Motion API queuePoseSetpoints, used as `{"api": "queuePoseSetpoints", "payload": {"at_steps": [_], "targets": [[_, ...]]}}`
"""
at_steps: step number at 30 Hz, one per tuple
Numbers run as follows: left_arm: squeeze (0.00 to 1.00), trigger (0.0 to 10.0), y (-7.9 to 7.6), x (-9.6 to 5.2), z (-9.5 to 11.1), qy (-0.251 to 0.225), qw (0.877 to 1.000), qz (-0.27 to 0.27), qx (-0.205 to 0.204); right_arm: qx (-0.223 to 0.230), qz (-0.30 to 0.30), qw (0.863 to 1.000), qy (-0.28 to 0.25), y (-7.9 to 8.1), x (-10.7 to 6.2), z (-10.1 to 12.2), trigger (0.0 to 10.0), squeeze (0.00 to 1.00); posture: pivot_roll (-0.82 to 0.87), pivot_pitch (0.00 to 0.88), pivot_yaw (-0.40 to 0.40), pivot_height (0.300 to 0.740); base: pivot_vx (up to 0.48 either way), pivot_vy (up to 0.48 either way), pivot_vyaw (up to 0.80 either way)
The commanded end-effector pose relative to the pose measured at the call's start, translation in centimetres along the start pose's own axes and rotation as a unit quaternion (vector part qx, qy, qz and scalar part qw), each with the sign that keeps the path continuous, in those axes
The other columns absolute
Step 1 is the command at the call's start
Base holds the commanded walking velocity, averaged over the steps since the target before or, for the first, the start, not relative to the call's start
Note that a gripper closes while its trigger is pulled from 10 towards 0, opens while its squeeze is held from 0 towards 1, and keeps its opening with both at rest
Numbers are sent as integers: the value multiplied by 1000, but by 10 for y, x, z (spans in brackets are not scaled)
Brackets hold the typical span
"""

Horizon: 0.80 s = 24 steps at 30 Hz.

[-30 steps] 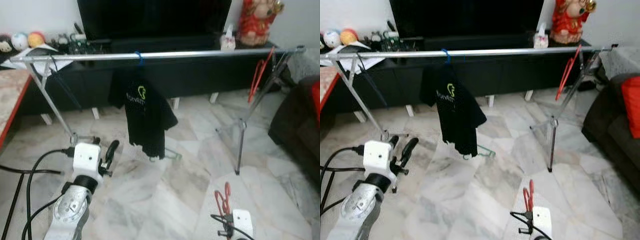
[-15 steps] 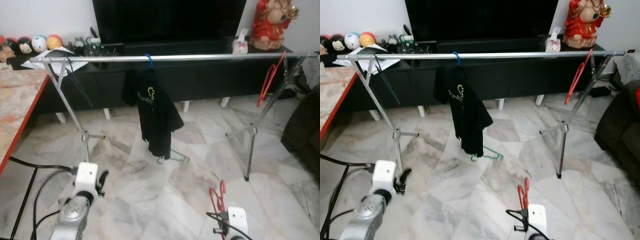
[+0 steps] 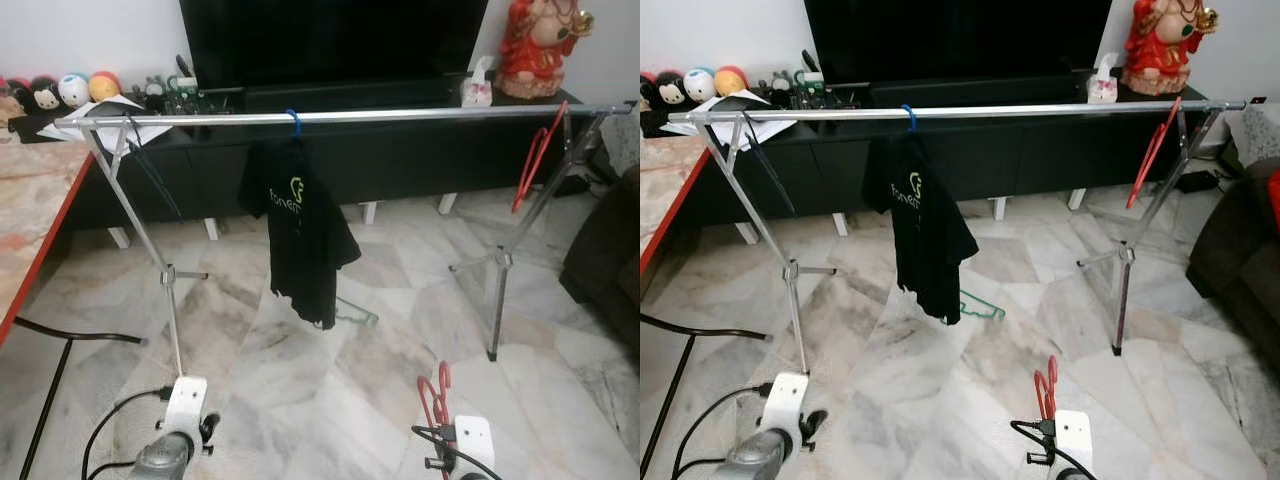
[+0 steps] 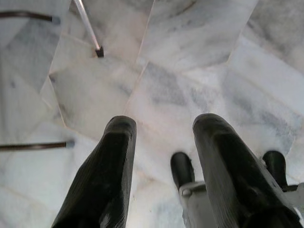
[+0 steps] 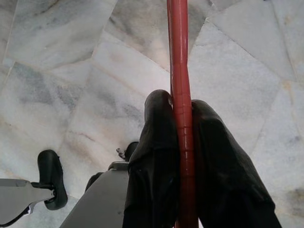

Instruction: Hang hanger

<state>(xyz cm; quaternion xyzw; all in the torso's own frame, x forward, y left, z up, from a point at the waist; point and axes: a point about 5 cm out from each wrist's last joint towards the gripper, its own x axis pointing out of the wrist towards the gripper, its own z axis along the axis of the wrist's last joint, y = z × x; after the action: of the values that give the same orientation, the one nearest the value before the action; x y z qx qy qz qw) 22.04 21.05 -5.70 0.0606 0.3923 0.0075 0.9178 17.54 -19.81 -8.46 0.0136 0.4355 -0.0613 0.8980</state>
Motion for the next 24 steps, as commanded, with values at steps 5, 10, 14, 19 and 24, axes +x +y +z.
{"api": "queuePoseSetpoints", "payload": {"at_steps": [5,10,14,19,24], "targets": [[0,10000,2,-3,-16,21,1000,10,-9,5,-3,1000,1,-1,0,-1,10000,0,9,39,-18,740,0,0,0],[0,10000,3,-4,-21,29,999,17,-13,5,-2,1000,0,-1,0,-1,10000,0,9,48,-19,740,0,0,0],[0,10000,2,-4,-22,29,999,18,-19,6,-3,1000,-1,-1,0,0,10000,0,8,51,-17,740,0,0,0],[0,10000,2,-5,-23,30,999,18,-21,7,-5,1000,-1,-1,0,0,10000,0,9,52,-16,740,0,0,0],[0,10000,1,-5,-26,34,999,17,-20,5,-6,1000,2,-1,0,0,10000,0,9,53,-16,740,0,0,0]]}}
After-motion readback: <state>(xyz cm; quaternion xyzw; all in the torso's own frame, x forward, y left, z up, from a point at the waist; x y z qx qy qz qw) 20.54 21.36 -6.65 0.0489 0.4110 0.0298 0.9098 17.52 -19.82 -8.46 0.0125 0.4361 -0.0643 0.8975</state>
